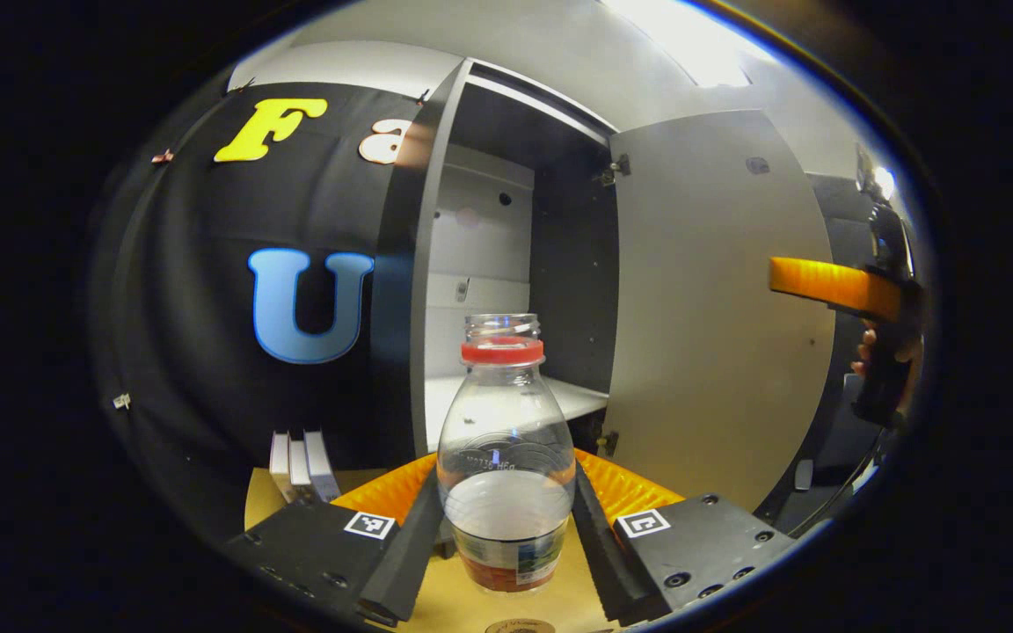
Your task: Open the cabinet door with the right hand, grasp the bottle in the cabinet with the left hand and place it on the coaster, then close the cabinet door with the right hand.
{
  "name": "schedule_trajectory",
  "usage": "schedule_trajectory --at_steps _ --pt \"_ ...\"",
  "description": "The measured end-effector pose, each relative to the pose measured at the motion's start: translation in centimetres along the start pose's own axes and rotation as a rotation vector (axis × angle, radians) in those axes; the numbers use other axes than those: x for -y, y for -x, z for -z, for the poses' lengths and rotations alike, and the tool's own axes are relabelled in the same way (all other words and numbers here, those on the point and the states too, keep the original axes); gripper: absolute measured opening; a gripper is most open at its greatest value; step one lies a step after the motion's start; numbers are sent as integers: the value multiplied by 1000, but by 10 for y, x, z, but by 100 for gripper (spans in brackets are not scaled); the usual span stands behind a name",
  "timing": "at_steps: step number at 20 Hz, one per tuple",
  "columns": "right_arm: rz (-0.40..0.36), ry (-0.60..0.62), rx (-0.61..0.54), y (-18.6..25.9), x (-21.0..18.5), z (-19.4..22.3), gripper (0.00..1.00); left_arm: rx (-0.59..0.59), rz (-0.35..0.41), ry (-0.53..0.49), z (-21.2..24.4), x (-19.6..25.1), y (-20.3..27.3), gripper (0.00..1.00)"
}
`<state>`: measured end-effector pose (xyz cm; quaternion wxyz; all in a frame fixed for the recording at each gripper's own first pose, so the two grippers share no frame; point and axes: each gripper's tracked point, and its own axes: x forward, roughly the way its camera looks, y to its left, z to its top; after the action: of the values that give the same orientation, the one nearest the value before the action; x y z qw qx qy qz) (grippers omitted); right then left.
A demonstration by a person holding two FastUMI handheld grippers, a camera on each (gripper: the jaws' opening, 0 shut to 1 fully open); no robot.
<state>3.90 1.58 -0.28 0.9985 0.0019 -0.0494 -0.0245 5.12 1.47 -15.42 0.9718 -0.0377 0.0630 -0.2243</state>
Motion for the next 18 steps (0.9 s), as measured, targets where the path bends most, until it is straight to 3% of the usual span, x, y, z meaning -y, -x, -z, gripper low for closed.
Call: schedule_trajectory --at_steps 5,10,14,18 --pt "-34 -137 -99 -29 -28 74 97 1 47 23 97 4 11 77" --pt "-79 -186 -170 -45 -37 131 98 -5 11 -32 176 11 12 77" --pt "-101 -202 -193 -50 -43 146 98 -68 17 -18 225 18 12 78" --pt "-121 -189 -222 -52 -46 154 98 -73 13 39 240 25 17 78"
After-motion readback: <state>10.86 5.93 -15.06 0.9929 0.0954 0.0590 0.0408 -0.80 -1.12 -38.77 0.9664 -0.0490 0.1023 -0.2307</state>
